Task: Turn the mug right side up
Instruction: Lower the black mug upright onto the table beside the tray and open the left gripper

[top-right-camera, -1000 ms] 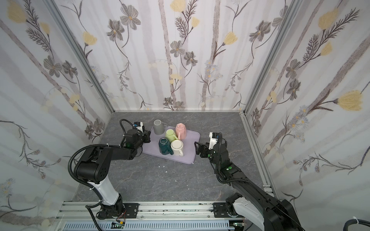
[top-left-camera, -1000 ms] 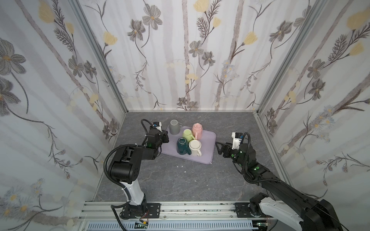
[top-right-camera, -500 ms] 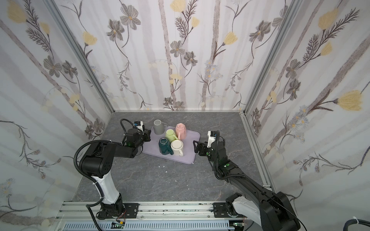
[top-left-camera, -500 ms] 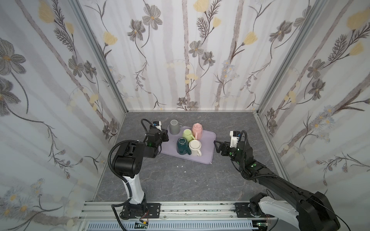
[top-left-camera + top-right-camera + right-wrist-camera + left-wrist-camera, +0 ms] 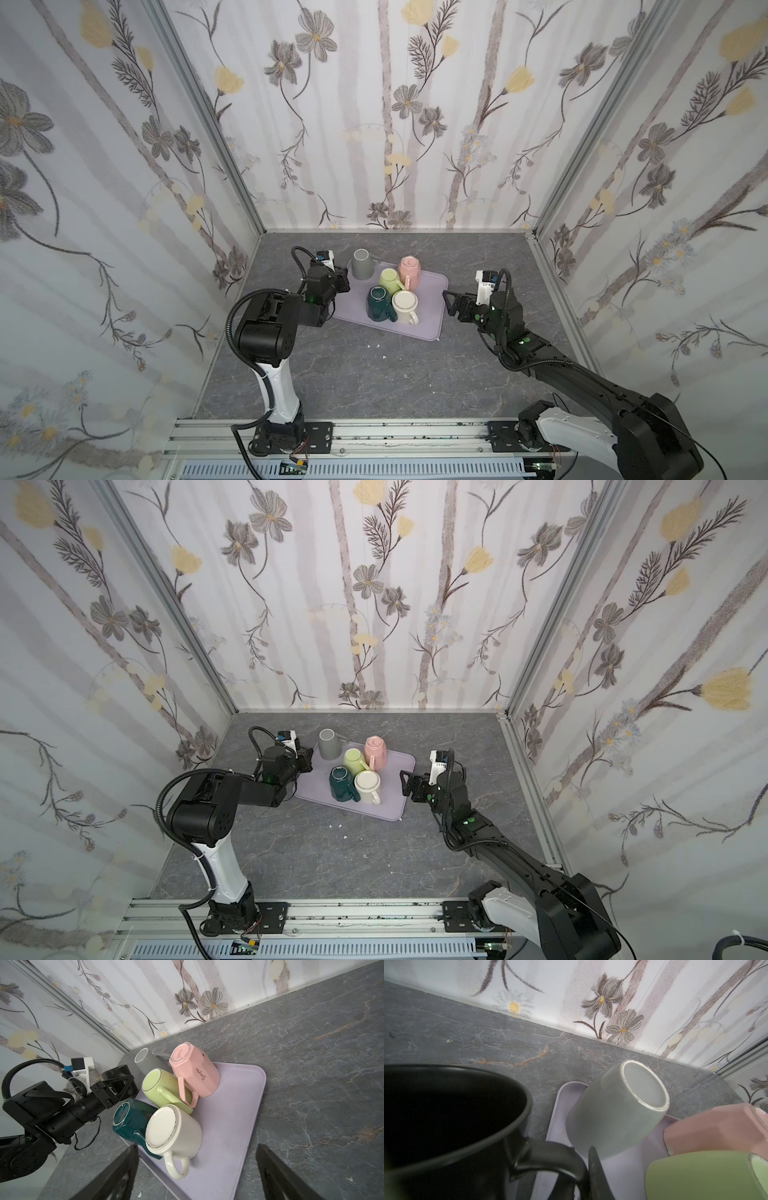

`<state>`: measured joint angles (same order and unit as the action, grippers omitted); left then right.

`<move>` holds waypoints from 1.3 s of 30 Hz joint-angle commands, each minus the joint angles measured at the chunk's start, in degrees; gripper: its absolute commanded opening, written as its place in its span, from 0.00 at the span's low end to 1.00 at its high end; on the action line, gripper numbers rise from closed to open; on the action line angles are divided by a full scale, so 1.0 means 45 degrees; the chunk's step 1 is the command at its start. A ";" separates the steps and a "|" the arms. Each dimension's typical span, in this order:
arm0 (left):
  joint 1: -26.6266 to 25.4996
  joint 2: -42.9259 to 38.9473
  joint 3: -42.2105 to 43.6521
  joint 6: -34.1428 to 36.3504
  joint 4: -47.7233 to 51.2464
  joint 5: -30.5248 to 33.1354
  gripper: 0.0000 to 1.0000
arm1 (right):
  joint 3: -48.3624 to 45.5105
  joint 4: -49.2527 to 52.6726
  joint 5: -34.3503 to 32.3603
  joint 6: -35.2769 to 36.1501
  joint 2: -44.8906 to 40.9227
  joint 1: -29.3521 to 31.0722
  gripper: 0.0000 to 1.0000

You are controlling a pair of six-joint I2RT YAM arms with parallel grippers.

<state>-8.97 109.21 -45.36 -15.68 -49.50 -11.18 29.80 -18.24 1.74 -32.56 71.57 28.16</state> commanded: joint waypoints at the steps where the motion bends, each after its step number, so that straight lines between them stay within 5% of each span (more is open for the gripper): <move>1: 0.0022 -0.0040 -0.0017 0.0028 -0.1115 -0.0094 0.05 | 0.0087 -0.0366 -0.0008 -0.0155 -0.0084 -0.0030 0.89; 8: 0.0016 -0.0031 0.0166 -0.0161 -0.1440 -0.0249 0.36 | 0.0097 -0.0458 0.0082 -0.0158 0.0142 -0.0068 0.89; 19: 0.0021 -0.0043 0.0524 -0.0664 -0.2072 -0.0470 0.51 | -0.0031 -0.0444 0.0121 -0.0153 -0.0043 -0.0082 0.89; 21: 0.0021 -0.0051 0.0559 -0.0731 -0.2047 -0.0386 0.63 | -0.0072 -0.0453 0.0122 -0.0161 -0.0102 -0.0075 0.89; 23: 0.0021 -0.0071 0.0579 -0.0857 -0.2074 -0.0495 0.99 | -0.0167 -0.0473 0.0073 -0.0149 -0.0162 -0.0086 0.89; 39: -0.0526 -0.1741 0.1014 -0.2145 -0.0373 0.0259 1.00 | 0.0434 0.0851 -0.0043 0.0207 0.0116 -0.0072 0.89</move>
<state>-10.72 103.11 -40.86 -24.27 -53.71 -11.53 30.15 -16.69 1.74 -32.64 71.46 27.75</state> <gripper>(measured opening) 0.997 0.894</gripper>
